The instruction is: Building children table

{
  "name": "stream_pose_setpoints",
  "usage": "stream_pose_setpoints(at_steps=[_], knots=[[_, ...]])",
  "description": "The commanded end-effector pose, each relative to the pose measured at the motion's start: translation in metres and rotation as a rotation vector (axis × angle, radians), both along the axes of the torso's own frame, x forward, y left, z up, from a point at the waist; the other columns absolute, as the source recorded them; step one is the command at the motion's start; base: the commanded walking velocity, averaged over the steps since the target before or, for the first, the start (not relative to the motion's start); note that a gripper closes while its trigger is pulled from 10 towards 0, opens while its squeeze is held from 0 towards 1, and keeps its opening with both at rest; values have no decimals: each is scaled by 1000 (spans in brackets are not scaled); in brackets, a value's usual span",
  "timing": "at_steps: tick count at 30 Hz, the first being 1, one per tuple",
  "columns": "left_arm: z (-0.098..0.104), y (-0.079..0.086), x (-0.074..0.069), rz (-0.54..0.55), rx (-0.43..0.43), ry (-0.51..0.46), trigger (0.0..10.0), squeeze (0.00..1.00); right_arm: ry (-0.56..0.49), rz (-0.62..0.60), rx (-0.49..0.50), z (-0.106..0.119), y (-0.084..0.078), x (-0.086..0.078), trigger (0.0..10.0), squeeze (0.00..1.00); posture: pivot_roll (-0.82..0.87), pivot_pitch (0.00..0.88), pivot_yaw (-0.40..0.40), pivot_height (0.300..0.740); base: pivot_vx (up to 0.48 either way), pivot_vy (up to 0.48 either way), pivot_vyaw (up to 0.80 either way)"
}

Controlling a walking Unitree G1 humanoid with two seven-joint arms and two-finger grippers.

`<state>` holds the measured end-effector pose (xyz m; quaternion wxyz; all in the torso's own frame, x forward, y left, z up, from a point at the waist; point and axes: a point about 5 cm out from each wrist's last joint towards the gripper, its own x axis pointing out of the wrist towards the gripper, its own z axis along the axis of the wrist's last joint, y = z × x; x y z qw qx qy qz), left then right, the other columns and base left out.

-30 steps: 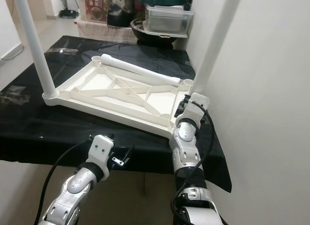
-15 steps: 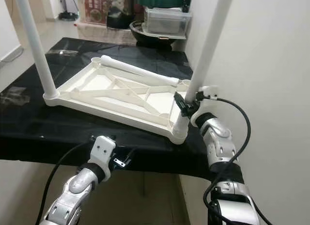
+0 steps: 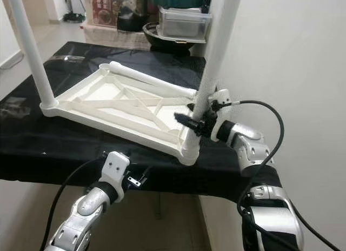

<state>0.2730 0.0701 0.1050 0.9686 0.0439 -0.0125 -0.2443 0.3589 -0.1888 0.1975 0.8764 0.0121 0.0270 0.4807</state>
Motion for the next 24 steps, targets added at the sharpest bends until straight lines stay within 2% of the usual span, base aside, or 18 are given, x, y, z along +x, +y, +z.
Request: stream_pose_setpoints(at_steps=[1, 2, 3, 4, 8, 9, 10, 11, 12, 13, 14, 15, 16, 17, 19, 21, 22, 24], knots=[[-2, -3, -2, -13, -6, 9, 10000, 0, 37, 91, -3, -8, 12, -5, 7294, 0, 167, 0, -116, 740, 0, 0, 0], [-2, -3, -2, -15, -6, 9, 10000, 0, 42, 150, 5, -9, 18, -9, 2784, 0, 166, 0, -114, 740, 0, 0, 0], [-2, -3, -2, -15, -6, 9, 10000, 0, 42, 150, 5, -9, 18, -9, 2784, 0, 166, 0, -114, 740, 0, 0, 0], [-2, -3, -2, -17, -5, 9, 10000, 0, 36, 181, 11, -11, 24, -13, 0, 0, 166, 0, -114, 740, 0, 0, 0], [-2, -4, -1, -21, -4, 9, 10000, 0, 15, 159, 8, -12, 30, -10, 0, 0, 165, 0, -112, 740, 0, 0, 0], [-2, -3, -1, -21, -4, 9, 10000, 0, -2, 90, 5, -13, 31, -5, 0, 0, 165, 0, -110, 740, 0, 0, 0], [-2, -3, -1, -20, -4, 9, 10000, 0, -15, -53, -2, -14, 30, 4, 0, 0, 165, 0, -110, 740, 0, 0, 0], [-2, -3, -1, -20, -4, 9, 10000, 0, -15, -53, -2, -14, 30, 4, 0, 0, 165, 0, -110, 740, 0, 0, 0], [-2, -4, -1, -21, -3, 9, 10000, 0, -29, -250, -5, -16, 23, 13, 0, 0, 165, 0, -110, 740, 0, 0, 0], [-2, -4, -1, -21, -3, 9, 10000, 0, -29, -250, -5, -16, 23, 13, 0, 0, 165, 0, -110, 740, 0, 0, 0], [-2, -4, -1, -23, -3, 10, 10000, 0, -28, -443, 9, -18, 15, 20, 0, 0, 159, 0, -105, 740, 0, 0, 0], [-2, -4, -1, -23, -3, 10, 10000, 0, -28, -443, 9, -18, 15, 20, 0, 0, 159, 0, -105, 740, 0, 0, 0], [-2, -4, -1, -24, -2, 9, 10000, 0, -12, -595, 18, -21, 7, 23, 0, 0, 159, 0, -105, 740, 0, 0, 0], [-2, -4, 0, -26, -2, 9, 10000, 0, 1, -764, 17, -26, -3, 23, 0, 0, 151, 0, -96, 740, 0, 0, 0], [-2, -4, 0, -26, -2, 9, 10000, 0, 1, -764, 17, -26, -3, 23, 0, 0, 151, 0, -96, 740, 0, 0, 0], [-2, -4, 0, -30, -1, 8, 10000, 0, 32, -1064, 19, -38, -19, 15, 0, 0, 148, 0, -95, 740, 0, 0, 0], [-2, -4, 0, -30, -1, 8, 10000, 0, 32, -1064, 19, -38, -19, 15, 0, 0, 148, 0, -95, 740, 0, 0, 0], [-1, -4, 0, -33, -1, 5, 10000, 0, 42, -1204, 30, -43, -23, 6, 0, 0, 146, 0, -94, 740, 0, 0, 0]])
